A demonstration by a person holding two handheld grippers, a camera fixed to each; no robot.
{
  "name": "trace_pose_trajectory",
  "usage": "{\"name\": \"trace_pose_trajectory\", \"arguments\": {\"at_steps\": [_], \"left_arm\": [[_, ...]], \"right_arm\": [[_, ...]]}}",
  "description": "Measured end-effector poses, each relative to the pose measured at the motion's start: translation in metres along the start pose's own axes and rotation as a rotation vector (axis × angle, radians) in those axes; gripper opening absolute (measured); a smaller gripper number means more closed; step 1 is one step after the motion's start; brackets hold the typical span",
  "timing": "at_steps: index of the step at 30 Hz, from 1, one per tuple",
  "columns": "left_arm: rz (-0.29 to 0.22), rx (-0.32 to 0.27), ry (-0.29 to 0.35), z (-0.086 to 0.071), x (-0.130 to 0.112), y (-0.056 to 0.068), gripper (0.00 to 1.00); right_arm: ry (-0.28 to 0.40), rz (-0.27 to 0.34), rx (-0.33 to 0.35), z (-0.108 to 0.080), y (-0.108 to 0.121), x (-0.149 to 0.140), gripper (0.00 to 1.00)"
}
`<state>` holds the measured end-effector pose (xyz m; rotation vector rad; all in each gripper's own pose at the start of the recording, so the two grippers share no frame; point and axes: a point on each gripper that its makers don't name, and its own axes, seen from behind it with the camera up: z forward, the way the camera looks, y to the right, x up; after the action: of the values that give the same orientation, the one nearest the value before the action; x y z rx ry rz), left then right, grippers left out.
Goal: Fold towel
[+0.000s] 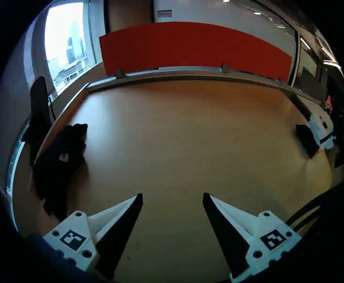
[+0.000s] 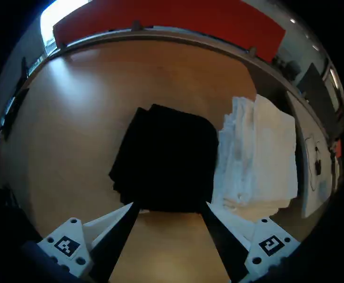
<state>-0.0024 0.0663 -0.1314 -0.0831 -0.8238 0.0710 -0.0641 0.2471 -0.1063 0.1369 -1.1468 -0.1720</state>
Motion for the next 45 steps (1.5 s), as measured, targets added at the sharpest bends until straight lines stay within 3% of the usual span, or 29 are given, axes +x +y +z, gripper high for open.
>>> {"name": "trace_pose_trajectory", "arguments": {"at_steps": [13,24,33,45], "left_arm": [[-0.011,-0.013,0.023,-0.002,0.009,-0.008,0.94],[-0.011,-0.025,0.040,0.001,0.018,-0.013,0.94],[-0.014,-0.029,0.068,0.005,0.034,-0.022,0.94],[-0.018,-0.033,0.166,0.011,0.079,-0.036,0.94]], "right_arm": [[0.091,0.143,0.012,-0.009,-0.027,0.018,0.99],[0.154,0.174,-0.005,-0.015,-0.044,0.030,0.99],[0.306,0.244,-0.045,-0.040,-0.057,0.066,0.98],[0.580,0.281,-0.043,-0.095,-0.088,0.134,0.98]]}}
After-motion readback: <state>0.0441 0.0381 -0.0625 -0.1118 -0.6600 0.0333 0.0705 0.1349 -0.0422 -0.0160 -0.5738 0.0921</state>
